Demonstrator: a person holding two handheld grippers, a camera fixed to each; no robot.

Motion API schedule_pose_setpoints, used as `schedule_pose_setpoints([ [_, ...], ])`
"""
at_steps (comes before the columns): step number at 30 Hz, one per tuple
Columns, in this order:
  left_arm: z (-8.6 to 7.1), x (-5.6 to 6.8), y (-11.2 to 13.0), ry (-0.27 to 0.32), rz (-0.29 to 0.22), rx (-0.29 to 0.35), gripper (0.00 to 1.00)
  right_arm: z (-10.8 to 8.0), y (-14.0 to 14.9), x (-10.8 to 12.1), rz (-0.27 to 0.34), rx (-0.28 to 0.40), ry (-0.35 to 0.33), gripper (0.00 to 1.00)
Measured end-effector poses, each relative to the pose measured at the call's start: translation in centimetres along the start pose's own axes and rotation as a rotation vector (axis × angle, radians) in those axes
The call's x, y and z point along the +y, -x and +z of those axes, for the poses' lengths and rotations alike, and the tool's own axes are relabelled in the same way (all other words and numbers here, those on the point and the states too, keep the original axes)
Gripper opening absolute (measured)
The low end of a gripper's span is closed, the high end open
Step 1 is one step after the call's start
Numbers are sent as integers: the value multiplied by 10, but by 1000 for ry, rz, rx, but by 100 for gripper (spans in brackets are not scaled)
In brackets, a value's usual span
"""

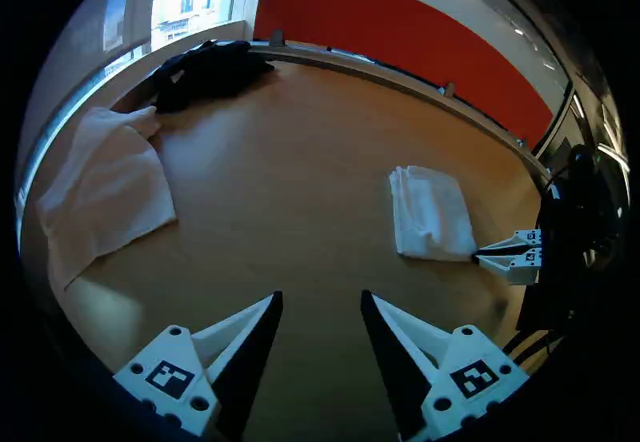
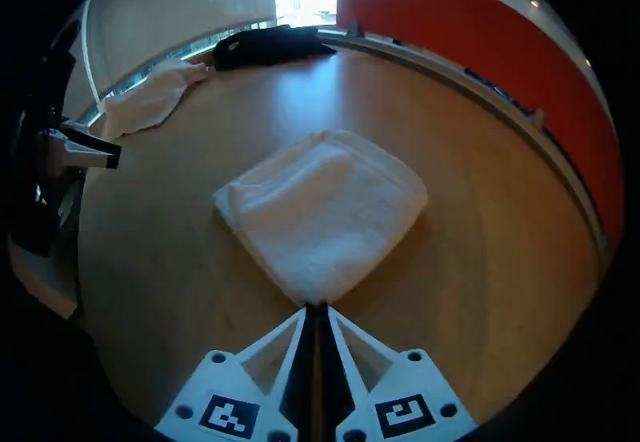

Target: Fold towel

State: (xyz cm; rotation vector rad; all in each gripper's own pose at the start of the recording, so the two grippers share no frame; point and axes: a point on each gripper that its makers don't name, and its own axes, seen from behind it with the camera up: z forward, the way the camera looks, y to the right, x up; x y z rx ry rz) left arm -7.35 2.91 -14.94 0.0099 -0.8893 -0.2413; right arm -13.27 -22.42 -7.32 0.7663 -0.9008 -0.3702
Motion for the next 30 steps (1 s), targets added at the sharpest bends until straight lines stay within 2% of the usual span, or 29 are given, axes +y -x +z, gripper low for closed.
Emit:
schedule_pose_setpoints([
  [5, 1, 1, -2, 4, 2, 2, 71, -8, -13, 6, -9, 26, 14, 3],
  [10, 0, 3, -6, 9, 7, 8, 71, -22, -41, 14, -29, 79, 37, 3],
  [23, -2, 12, -24, 26, 22, 37, 71, -71, -132, 30, -90, 241, 90, 3],
  [30, -4, 18, -33, 38, 33, 51, 71, -97, -155, 39, -94, 293, 117, 3],
])
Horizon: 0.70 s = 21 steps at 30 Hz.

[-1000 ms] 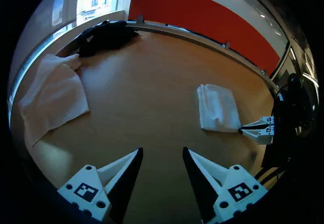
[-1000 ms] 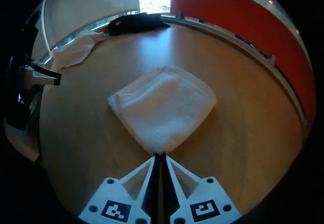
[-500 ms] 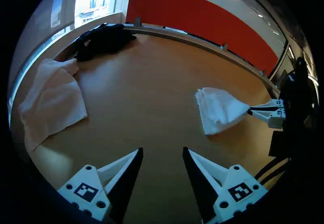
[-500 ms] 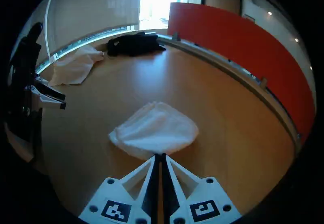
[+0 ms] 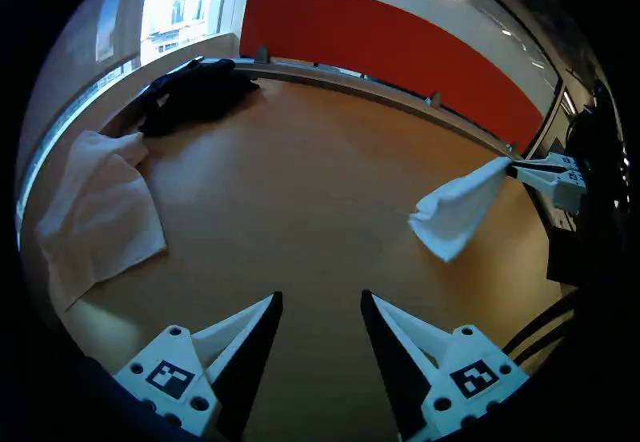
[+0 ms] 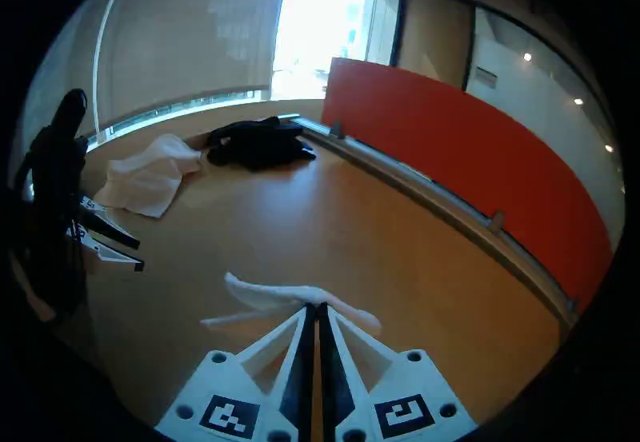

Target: Fold towel

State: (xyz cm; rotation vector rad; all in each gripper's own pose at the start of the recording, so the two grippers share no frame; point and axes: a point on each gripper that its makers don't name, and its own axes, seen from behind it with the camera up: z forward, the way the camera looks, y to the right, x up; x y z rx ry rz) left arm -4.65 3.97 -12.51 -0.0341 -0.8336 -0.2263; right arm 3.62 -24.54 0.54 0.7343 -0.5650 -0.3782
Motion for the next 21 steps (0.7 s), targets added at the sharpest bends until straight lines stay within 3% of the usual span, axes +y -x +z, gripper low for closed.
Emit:
schedule_pose_setpoints([
  [11, 0, 11, -8, 19, 21, 9, 71, -31, 1, 33, 14, 8, 69, 3],
  [21, 4, 18, -13, 28, 43, 7, 71, -64, 21, 73, 42, -8, 133, 3],
])
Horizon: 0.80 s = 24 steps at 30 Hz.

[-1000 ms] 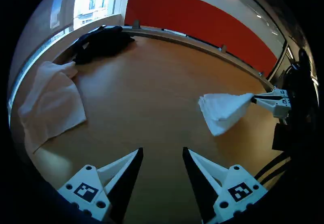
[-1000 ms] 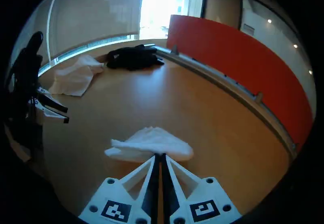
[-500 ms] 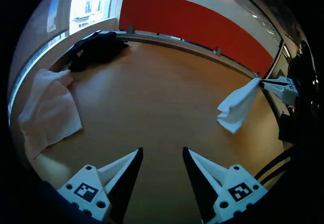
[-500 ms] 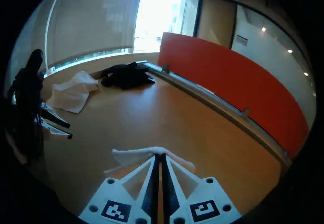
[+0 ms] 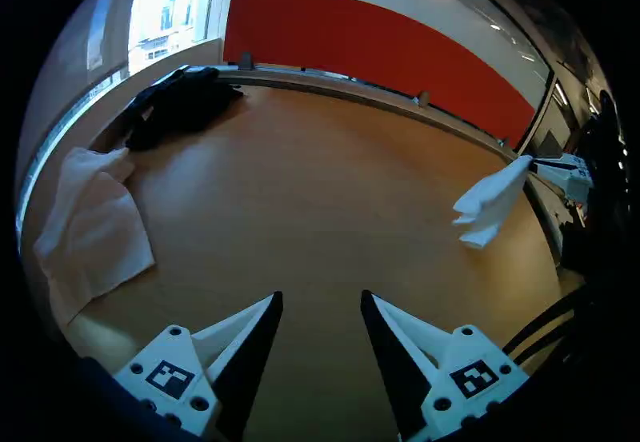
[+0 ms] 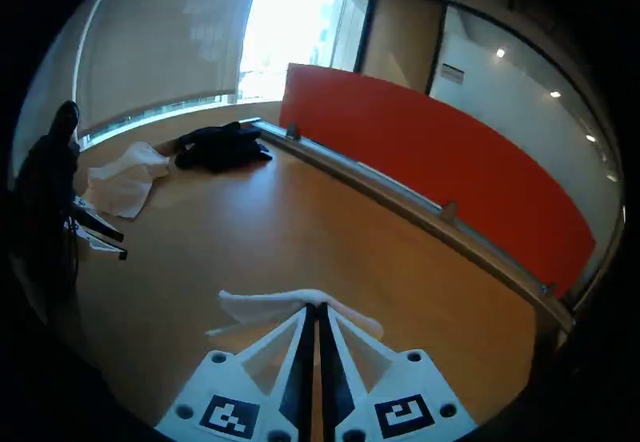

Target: Fold towel

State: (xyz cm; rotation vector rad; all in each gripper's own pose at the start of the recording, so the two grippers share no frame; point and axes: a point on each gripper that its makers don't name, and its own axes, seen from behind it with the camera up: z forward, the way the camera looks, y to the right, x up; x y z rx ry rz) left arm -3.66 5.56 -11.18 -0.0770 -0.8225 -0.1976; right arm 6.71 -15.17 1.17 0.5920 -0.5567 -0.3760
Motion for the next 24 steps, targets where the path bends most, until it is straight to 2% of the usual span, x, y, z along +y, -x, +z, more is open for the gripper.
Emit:
schedule_pose_setpoints([
  [24, 11, 29, -11, 13, 52, -10, 71, -76, 76, 143, 47, -81, 167, 3],
])
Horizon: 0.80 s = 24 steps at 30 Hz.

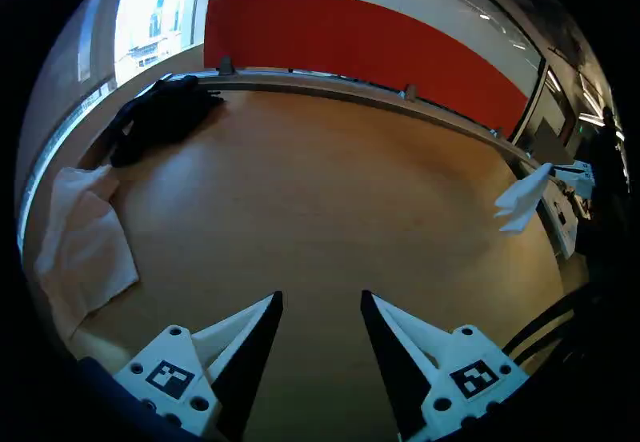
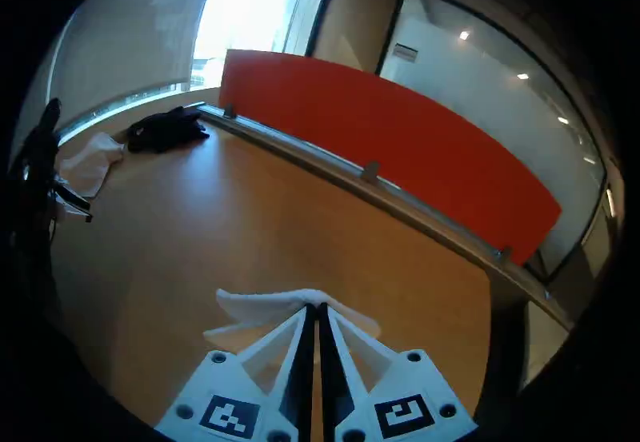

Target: Fold towel

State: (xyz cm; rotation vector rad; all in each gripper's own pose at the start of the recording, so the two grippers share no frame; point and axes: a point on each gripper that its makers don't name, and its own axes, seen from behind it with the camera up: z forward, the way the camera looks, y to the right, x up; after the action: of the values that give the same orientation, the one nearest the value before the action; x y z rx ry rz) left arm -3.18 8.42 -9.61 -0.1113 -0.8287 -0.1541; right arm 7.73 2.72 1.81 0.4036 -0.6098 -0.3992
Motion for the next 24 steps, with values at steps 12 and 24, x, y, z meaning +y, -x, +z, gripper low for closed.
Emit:
schedule_pose_setpoints([
  [12, 3, 12, -2, -5, 15, -7, 71, -11, 40, 63, -4, -56, 52, 3],
  [24, 4, 21, 1, -11, 24, -16, 71, -19, 73, 92, -4, -103, 70, 3],
])
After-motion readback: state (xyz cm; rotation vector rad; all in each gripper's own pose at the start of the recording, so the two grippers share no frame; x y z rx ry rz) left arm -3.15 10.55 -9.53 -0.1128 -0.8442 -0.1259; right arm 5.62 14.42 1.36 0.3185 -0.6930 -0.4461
